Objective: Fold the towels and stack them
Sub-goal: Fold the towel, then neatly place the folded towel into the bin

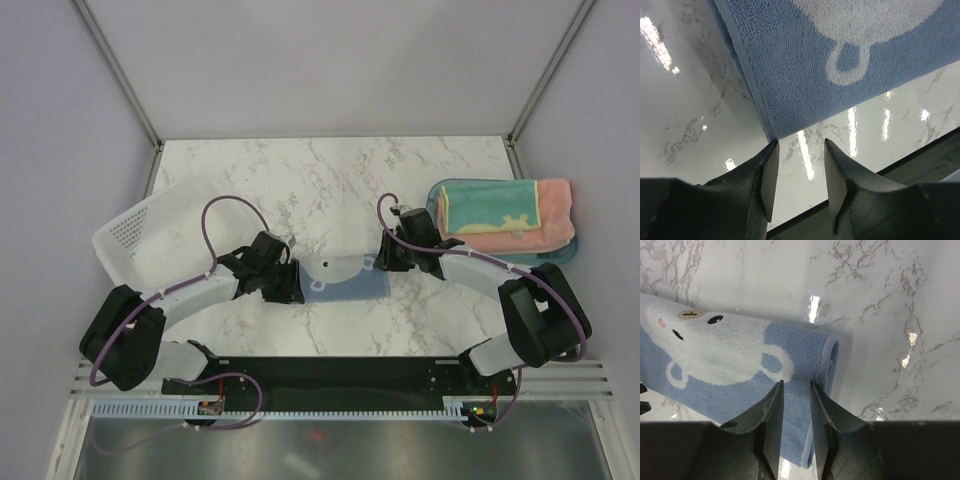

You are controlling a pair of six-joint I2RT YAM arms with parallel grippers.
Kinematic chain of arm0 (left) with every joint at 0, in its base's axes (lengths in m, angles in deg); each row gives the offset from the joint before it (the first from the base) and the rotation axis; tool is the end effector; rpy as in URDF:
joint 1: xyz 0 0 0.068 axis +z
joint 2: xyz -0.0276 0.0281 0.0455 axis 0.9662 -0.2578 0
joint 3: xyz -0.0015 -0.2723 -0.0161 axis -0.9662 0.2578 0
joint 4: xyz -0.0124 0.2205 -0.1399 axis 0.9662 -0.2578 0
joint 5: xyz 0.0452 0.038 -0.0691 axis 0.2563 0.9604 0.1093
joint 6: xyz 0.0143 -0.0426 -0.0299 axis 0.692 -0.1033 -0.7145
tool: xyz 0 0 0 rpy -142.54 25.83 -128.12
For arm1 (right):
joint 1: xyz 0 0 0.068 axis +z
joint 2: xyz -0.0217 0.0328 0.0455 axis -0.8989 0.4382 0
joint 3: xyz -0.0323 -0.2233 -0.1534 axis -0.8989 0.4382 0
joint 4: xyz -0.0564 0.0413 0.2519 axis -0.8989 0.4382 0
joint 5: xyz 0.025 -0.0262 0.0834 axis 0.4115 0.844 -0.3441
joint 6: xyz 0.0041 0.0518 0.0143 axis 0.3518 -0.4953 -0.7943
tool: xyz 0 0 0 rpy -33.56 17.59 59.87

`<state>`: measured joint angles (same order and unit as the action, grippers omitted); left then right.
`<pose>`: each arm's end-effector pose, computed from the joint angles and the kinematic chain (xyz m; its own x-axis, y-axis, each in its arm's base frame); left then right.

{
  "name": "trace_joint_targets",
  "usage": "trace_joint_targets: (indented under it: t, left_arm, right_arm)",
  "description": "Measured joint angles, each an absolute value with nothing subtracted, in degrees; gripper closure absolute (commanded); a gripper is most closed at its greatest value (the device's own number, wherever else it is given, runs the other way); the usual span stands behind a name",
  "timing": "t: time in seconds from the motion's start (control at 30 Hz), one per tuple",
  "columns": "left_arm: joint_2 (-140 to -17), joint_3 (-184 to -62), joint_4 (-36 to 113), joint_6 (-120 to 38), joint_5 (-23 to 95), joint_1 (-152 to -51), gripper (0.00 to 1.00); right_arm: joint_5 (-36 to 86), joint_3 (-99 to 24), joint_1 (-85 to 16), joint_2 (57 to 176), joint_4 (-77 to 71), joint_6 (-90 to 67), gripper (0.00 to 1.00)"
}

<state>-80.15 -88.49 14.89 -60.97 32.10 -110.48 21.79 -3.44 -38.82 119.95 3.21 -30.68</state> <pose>0.1919 -0.1454 0.1676 -0.9442 0.0453 -0.3262 0.1847 0.8929 -0.4106 0.2547 0.1269 0.1695 -0.8515 0.0761 -0.5188 -0.1678 0.8978 0.4072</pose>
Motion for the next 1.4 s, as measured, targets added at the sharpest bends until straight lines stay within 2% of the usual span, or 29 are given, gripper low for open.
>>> trace_joint_targets:
  t: [0.23, 0.33, 0.37, 0.4, 0.47, 0.63, 0.97, 1.4]
  left_arm:
    - [-80.02, -88.47, 16.64, -61.69, 32.43, -110.48, 0.51]
    - [-79.21, -89.39, 14.85, -61.75, 32.89, -110.48, 0.51]
    - [-78.73, -90.24, 13.82, -61.75, 33.37, -110.48, 0.51]
    - [-78.27, -91.25, 12.75, -61.75, 33.83, -110.48, 0.51]
    - [-77.09, -94.16, 10.91, -61.73, 35.16, -110.48, 0.49]
    - [-75.63, -100.52, 11.02, -61.75, 38.17, -110.37, 0.49]
    - [-89.0, -101.02, 12.95, -61.75, 38.98, -107.07, 0.49]
    - [-92.76, -98.53, 17.21, -61.88, 38.92, -106.98, 0.49]
  right_arm:
    - [21.18, -2.56, -40.24, 121.48, 1.79, -29.28, 0.64]
    - [20.02, -2.63, -40.39, 120.6, 2.56, -28.61, 0.55]
    - [19.67, -2.83, -40.39, 119.88, 3.58, -28.39, 0.45]
    - [19.3, -3.31, -40.39, 119.03, 5.03, -28.26, 0.4]
    - [19.06, -4.6, -40.39, 117.15, 7.52, -27.64, 0.34]
    - [19.06, -7.37, -40.61, 112.32, 10.49, -27.62, 0.26]
    - [19.08, -4.64, -41.05, 115.53, 9.72, -27.73, 0.26]
    - [15.21, 2.07, -41.27, 120.25, -3.52, -29.76, 0.36]
